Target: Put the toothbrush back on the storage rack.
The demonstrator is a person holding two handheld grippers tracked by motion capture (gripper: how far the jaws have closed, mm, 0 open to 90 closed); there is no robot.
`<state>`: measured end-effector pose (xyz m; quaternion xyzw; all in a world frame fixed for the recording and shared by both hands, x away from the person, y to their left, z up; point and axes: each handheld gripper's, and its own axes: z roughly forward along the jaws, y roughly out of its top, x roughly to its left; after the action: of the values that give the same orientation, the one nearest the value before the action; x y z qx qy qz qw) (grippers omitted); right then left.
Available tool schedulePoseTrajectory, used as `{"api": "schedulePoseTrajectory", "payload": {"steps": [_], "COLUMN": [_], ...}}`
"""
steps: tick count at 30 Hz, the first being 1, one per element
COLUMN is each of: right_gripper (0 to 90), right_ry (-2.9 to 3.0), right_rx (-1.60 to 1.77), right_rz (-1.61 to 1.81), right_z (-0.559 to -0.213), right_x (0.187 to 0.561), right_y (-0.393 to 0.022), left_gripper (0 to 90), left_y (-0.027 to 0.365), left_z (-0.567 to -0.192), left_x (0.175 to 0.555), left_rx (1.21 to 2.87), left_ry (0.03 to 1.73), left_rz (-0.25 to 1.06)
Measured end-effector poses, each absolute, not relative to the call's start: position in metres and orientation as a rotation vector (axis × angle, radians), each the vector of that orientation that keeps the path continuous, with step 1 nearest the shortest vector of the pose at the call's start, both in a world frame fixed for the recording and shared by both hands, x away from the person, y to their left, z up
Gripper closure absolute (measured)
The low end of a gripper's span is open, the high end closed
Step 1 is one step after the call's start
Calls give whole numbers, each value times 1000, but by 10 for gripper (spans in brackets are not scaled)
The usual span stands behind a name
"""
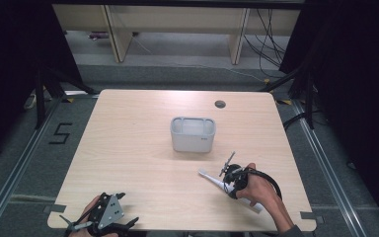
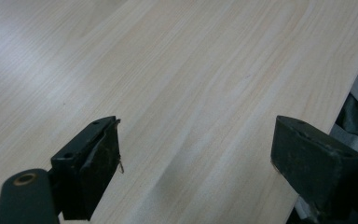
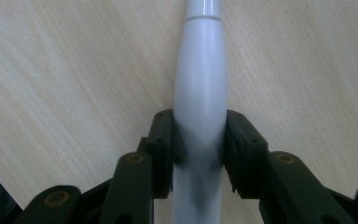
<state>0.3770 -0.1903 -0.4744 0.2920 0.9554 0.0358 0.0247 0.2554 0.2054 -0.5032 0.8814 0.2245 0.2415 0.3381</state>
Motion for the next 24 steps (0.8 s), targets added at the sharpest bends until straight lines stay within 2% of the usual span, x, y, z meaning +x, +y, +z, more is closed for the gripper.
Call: {"api": "schedulePoseTrajectory", "payload": {"steps": [14, 24], "right_gripper": [666, 668], "right_ry": [2976, 2949], "right_rx": [870, 830], "right_rz": [63, 207], "right_z": [-475, -459], "right_x": [378, 369], "right_y": [-185, -190], "left_gripper": [151, 150], "left_y": [206, 206], "left_z": [-503, -503], "left_x": [255, 256], "left_rx": [2289, 2290], "left_ry": [589, 588], "left_rz": [632, 632]}}
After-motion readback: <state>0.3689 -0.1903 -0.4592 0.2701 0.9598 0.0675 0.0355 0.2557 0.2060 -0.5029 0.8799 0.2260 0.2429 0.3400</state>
